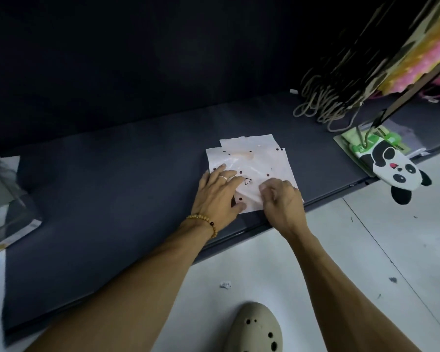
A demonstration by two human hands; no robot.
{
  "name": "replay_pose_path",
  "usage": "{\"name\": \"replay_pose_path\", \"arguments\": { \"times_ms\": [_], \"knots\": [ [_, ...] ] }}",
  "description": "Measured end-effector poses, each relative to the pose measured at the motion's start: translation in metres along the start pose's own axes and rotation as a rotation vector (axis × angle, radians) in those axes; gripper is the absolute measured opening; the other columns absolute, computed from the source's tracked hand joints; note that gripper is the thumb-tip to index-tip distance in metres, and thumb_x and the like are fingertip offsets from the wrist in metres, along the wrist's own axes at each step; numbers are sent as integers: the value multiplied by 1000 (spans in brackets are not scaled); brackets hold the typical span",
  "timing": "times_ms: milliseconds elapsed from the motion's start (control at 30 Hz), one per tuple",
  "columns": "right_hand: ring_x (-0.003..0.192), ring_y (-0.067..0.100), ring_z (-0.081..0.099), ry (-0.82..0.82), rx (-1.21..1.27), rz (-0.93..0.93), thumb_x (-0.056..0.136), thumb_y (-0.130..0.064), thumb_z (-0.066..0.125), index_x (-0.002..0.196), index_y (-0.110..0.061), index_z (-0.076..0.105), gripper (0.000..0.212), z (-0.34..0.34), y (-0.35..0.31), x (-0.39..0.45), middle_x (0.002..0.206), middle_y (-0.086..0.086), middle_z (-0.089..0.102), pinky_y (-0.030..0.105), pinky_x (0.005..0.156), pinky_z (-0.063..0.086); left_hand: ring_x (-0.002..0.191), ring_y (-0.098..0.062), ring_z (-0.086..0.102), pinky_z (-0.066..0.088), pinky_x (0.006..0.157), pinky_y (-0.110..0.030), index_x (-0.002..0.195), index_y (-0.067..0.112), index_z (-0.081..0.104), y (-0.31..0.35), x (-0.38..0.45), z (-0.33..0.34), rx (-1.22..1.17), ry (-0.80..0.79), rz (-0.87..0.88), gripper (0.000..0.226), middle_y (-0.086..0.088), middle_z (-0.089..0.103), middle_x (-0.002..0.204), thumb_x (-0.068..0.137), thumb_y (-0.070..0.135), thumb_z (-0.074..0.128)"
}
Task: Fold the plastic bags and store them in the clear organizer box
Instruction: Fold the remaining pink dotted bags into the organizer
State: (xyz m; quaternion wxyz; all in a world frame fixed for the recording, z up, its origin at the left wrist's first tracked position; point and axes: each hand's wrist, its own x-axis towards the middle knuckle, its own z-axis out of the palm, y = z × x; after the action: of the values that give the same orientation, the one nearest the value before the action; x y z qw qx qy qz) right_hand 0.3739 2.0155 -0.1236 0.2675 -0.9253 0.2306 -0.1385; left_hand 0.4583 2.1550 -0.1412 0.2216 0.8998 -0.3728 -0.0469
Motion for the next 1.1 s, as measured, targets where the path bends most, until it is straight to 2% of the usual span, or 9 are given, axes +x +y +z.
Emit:
{"name": "replay_pose_path", "arguments": {
  "times_ms": [167, 267, 367, 500, 633, 733, 867, 1033, 1100],
  "knots": [
    [74, 24, 59, -200, 64, -100, 93, -23, 52, 80, -18, 59, 16, 5, -53, -7, 79, 5, 65, 32, 64, 46, 119, -24, 50, 29, 107, -43, 107, 21, 70, -26, -50, -44, 12, 219, -26, 27, 1, 65, 110, 83, 10, 64],
    [88, 26, 58, -204, -55, -258, 90, -38, 54, 99, -12, 64, 29, 19, -79, -28, 96, 6, 67, 37, 77, 49, 112, -23, 52, 32, 101, -35, 100, 20, 71, -54, -84, -64, 88, 165, -40, 25, 2, 66, 105, 83, 5, 60],
    [111, 22, 52, -372, -206, -453, 78, -64, 52, 130, -25, 47, 65, 36, -101, -52, 124, -3, 58, 37, 91, 42, 114, -20, 49, 29, 99, -31, 99, 22, 69, -79, -115, -80, 116, 60, -97, 24, 5, 64, 107, 87, 8, 54],
    [139, 13, 30, -594, -253, -612, 84, -42, 57, 145, -30, 32, 67, 66, -115, -84, 149, -10, 39, 34, 112, 24, 111, -15, 51, 24, 107, -32, 100, 25, 67, -107, -148, -92, 57, -64, -136, 22, 8, 64, 102, 93, 14, 50],
    [119, 17, 52, -557, -109, -476, 92, -16, 49, 122, -21, 63, 34, 78, -121, -91, 127, 0, 62, 34, 98, 43, 104, -13, 54, -1, 118, -39, 103, 23, 64, -130, -176, -102, -127, -161, -293, 21, 11, 61, 95, 97, 14, 45],
    [62, 21, 53, -570, 72, -173, 87, -17, 58, 67, -16, 61, 20, 77, -137, -79, 67, 4, 60, 25, 56, 40, 98, -13, 53, 29, 103, -25, 111, 29, 55, -136, -188, -105, -318, -154, -406, 20, 17, 56, 93, 91, 33, 55],
    [62, 13, 51, -705, 139, 64, 85, -25, 61, 62, -21, 56, 24, 84, -149, -67, 66, -4, 55, 24, 55, 40, 103, -3, 47, 39, 87, -21, 124, 46, 34, -131, -191, -106, -400, -254, -439, 85, 27, 45, 116, 52, 66, 73],
    [72, 10, 61, -596, 324, 225, 79, -27, 73, 76, -21, 65, 10, 94, -149, -64, 76, -10, 65, 19, 60, 46, 99, -27, 59, 49, 84, -36, 110, 24, 50, -139, -189, -91, -257, 13, -553, 28, -2, 65, 111, 84, 19, 59],
    [74, 2, 61, -531, 384, 293, 77, -27, 76, 78, -26, 64, 13, 95, -147, -64, 78, -17, 65, 16, 62, 46, 97, -31, 61, 49, 85, -38, 104, 18, 61, -143, -183, -91, -250, 53, -642, 16, -7, 69, 104, 90, 19, 53]
  ]
}}
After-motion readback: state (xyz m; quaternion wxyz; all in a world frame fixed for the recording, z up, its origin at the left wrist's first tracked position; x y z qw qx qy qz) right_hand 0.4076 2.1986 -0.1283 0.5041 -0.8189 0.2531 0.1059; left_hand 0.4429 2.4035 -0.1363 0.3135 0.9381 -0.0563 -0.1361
